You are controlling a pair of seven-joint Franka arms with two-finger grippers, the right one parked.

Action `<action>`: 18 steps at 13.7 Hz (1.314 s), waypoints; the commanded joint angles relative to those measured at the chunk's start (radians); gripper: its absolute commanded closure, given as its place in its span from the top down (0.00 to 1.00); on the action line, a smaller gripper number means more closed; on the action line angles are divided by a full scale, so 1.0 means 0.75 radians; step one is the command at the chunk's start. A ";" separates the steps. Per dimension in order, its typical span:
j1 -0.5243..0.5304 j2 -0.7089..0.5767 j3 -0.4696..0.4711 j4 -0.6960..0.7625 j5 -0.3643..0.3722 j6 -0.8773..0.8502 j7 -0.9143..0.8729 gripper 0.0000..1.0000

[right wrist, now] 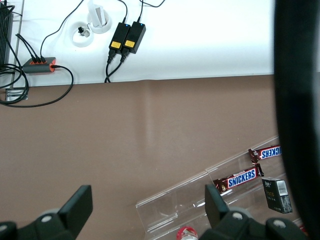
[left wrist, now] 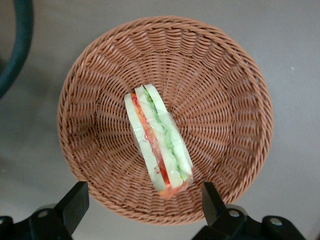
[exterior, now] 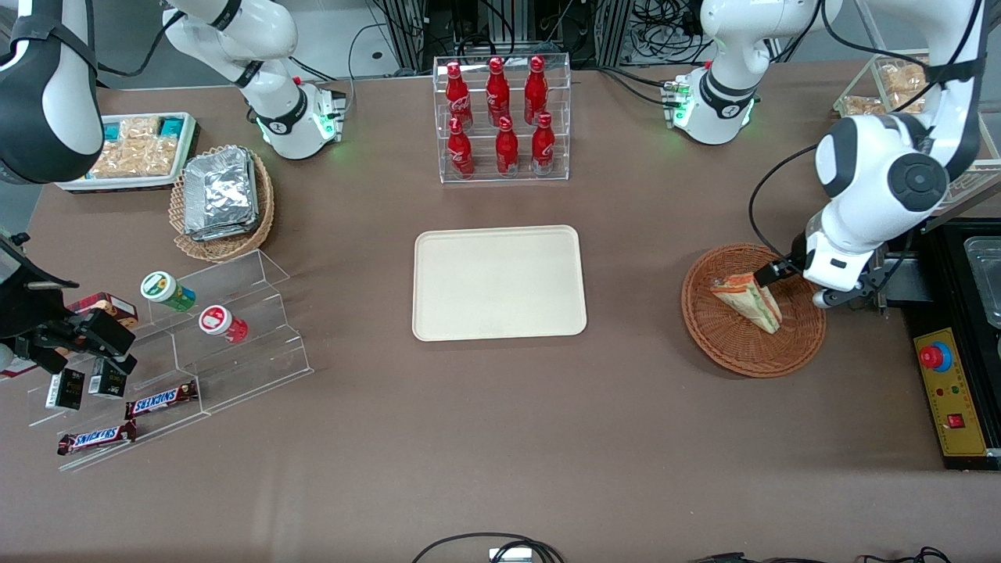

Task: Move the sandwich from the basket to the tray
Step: 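Lower the left gripper and close it on the wrapped sandwich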

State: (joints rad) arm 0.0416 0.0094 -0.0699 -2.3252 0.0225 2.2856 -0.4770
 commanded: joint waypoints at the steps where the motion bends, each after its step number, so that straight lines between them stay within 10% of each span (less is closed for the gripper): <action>1: -0.025 0.057 0.003 -0.039 0.025 0.114 -0.192 1.00; 13: -0.043 0.259 0.003 -0.142 0.054 0.440 -0.485 0.95; 16: -0.049 0.274 0.005 -0.136 0.056 0.440 -0.522 0.01; 18: -0.049 0.288 0.005 -0.133 0.072 0.440 -0.526 0.00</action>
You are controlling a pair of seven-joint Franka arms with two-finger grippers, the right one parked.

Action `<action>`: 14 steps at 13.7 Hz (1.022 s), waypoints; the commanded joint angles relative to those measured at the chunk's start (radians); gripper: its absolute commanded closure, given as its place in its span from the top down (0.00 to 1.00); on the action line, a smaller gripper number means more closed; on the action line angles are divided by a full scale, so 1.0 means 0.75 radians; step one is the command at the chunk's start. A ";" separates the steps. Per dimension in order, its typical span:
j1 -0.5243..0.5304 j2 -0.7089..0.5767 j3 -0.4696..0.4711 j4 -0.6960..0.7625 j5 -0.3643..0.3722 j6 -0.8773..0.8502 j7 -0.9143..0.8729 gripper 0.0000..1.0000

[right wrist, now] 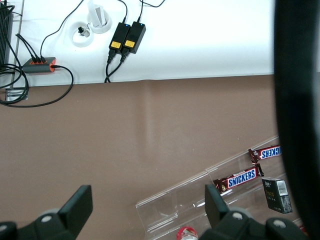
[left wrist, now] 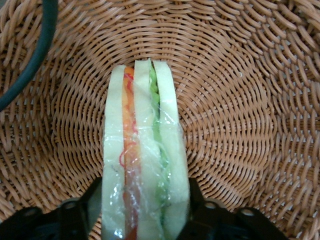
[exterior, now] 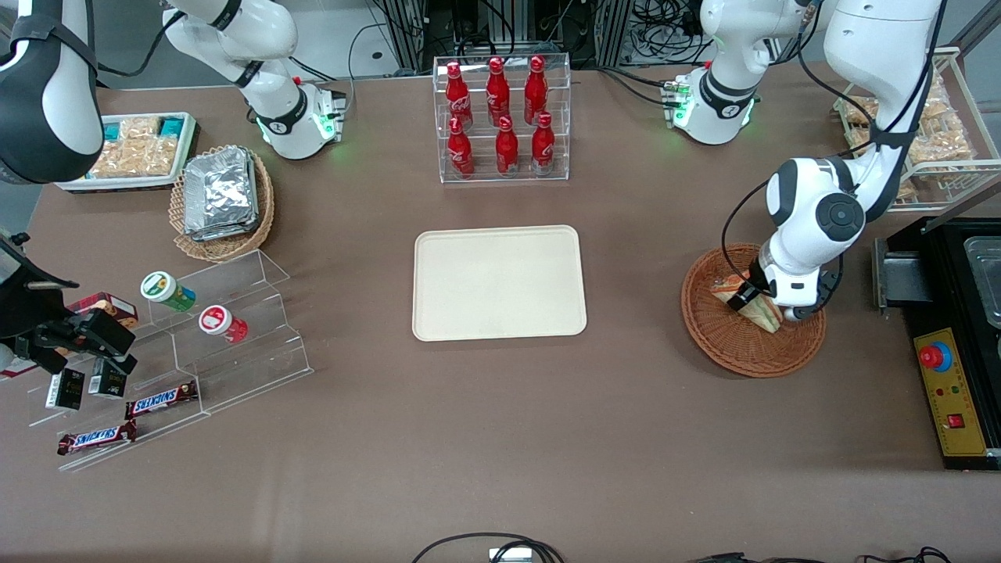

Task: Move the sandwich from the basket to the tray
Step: 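Lower the left gripper and close it on the wrapped sandwich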

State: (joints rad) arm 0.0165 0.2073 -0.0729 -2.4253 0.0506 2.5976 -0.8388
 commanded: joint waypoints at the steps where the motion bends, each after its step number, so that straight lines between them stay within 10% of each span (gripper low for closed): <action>1: -0.016 0.012 0.011 0.002 0.035 0.022 -0.041 0.00; 14: -0.020 -0.172 -0.127 0.464 0.149 -0.718 0.030 0.00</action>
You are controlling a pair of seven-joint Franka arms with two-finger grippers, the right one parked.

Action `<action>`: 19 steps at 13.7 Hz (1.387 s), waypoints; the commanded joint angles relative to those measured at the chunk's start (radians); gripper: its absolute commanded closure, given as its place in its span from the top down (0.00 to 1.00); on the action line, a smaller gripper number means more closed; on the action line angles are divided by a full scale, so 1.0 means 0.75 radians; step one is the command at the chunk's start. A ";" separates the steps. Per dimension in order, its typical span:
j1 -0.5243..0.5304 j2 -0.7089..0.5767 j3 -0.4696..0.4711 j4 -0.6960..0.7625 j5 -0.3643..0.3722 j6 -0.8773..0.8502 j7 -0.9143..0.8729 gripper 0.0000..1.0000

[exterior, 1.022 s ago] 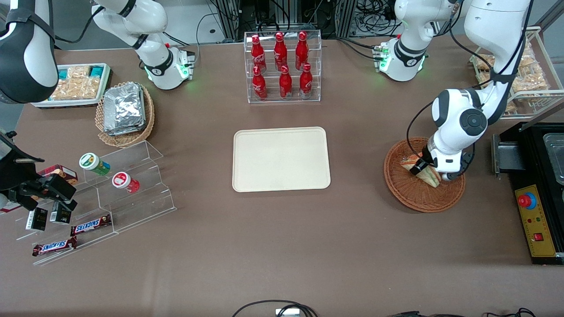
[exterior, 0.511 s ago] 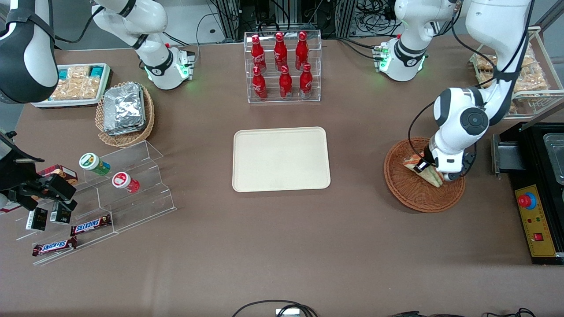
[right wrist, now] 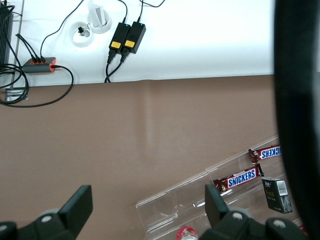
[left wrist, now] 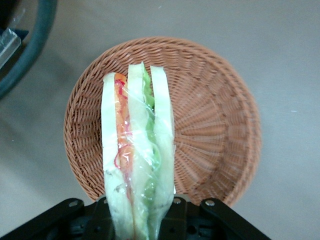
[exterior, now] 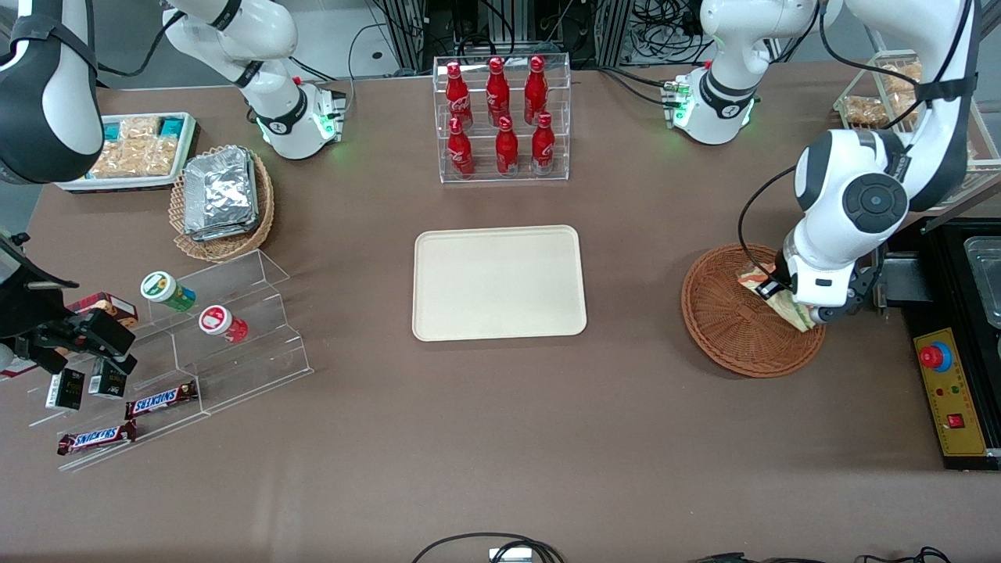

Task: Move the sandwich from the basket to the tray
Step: 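Lift the sandwich and carry it with the left gripper to the tray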

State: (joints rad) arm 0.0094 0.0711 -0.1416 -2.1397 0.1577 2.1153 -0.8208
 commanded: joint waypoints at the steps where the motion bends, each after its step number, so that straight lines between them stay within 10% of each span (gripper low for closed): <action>1: -0.011 0.012 -0.069 0.098 -0.004 -0.078 0.002 0.00; 12: -0.019 0.132 -0.539 0.161 0.011 -0.061 0.006 0.00; 19: -0.278 0.249 -0.556 0.190 0.037 0.070 0.002 0.00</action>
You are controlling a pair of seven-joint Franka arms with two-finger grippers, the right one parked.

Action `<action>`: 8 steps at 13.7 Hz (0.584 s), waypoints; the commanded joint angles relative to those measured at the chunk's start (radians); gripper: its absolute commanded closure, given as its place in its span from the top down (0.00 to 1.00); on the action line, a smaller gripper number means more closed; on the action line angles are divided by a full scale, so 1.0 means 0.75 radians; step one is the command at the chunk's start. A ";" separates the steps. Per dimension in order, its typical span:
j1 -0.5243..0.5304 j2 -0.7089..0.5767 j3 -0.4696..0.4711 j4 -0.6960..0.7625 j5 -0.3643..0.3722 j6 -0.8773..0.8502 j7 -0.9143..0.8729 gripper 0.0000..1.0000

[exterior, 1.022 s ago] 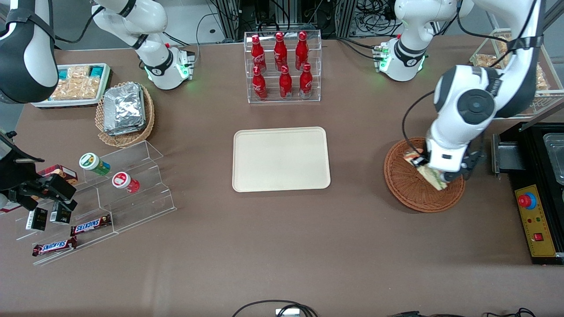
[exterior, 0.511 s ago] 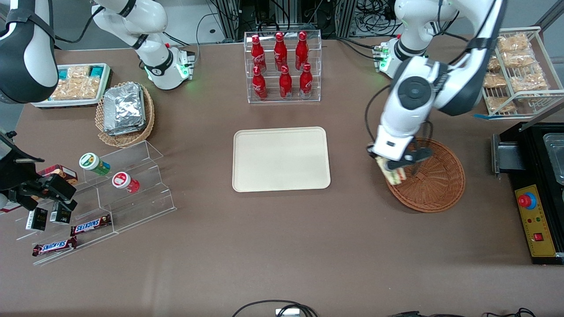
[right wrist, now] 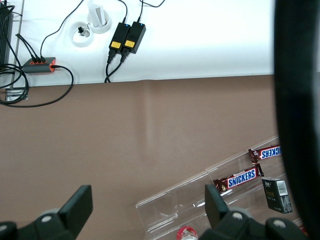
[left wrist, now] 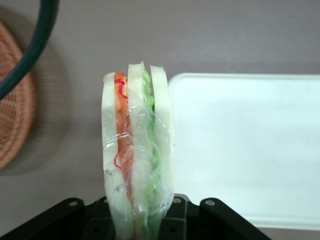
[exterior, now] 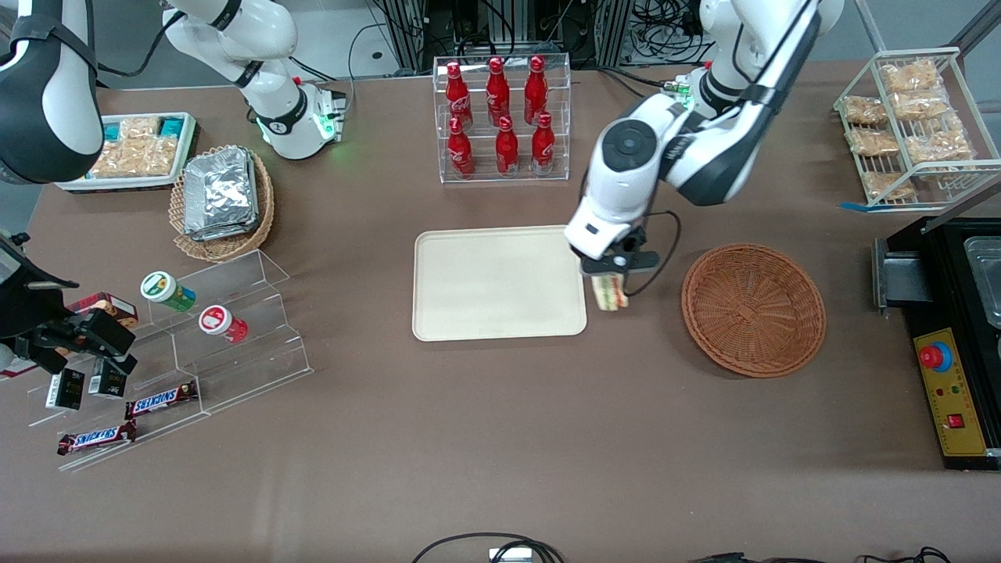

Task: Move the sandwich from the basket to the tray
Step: 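Lift the sandwich and carry it with the left gripper to the tray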

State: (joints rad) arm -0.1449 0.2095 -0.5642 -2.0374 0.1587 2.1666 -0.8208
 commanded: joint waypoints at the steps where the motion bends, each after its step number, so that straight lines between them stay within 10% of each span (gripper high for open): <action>1: -0.099 0.093 0.008 0.058 0.080 0.001 0.000 0.00; 8: -0.228 0.309 0.008 0.084 0.242 0.032 -0.028 0.00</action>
State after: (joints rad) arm -0.2913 0.3931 -0.5654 -2.0171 0.3080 2.1841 -0.8262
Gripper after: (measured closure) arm 0.802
